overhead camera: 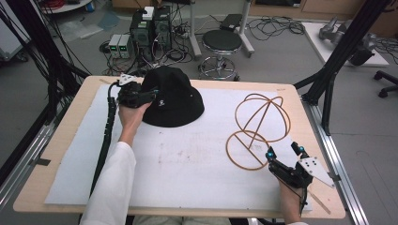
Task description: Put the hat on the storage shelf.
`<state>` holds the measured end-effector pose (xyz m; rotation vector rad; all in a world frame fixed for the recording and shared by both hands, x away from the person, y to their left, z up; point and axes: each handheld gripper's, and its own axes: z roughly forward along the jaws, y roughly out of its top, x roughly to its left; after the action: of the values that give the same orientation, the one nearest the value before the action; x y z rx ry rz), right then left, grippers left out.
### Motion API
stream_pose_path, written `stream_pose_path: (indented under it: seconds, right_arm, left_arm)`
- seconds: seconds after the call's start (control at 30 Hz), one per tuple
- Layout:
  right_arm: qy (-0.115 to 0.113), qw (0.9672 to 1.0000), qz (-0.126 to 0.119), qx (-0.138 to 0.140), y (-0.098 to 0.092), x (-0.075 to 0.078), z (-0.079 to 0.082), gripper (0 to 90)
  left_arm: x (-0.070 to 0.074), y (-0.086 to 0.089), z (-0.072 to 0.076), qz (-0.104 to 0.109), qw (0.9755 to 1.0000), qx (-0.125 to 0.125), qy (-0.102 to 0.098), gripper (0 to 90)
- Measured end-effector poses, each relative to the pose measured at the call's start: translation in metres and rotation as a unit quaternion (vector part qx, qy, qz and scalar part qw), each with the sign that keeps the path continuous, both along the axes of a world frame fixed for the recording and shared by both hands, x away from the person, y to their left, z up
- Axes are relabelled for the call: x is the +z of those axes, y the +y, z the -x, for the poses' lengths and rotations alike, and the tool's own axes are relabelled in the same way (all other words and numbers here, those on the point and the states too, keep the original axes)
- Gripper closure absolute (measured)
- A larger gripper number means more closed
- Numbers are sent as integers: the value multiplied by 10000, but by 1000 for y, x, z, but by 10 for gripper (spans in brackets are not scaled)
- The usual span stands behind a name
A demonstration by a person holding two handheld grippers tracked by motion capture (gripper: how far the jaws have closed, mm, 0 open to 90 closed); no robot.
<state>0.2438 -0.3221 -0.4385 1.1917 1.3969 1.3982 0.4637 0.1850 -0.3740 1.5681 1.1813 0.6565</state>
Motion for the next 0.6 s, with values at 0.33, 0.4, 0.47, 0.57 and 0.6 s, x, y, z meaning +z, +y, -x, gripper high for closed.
stream_pose_path:
  seconds: [0.33, 0.4, 0.47, 0.57, 0.6]
  right_arm:
    - [11, 10000, 5, 50, 2, 0, -1, 108]
    - [5, 10000, -4, 61, 2, 0, 0, 108]
    - [-2, 10000, -25, 60, 2, 0, 0, 108]
    - [-2, 10000, -19, 56, 1, 0, 0, 108]
    - [4, 10000, -16, 67, 1, 0, 0, 108]
  left_arm:
    - [1, -38, -18, -352, 9989, -196, 258, 181]
    - [-3, -41, -21, -421, 9985, -116, 338, 216]
    - [-7, -44, -23, -492, 9981, -38, 378, 231]
    - [-12, -48, -25, -532, 9978, -28, 389, 250]
    - [-14, -48, -26, -526, 9978, -27, 391, 277]
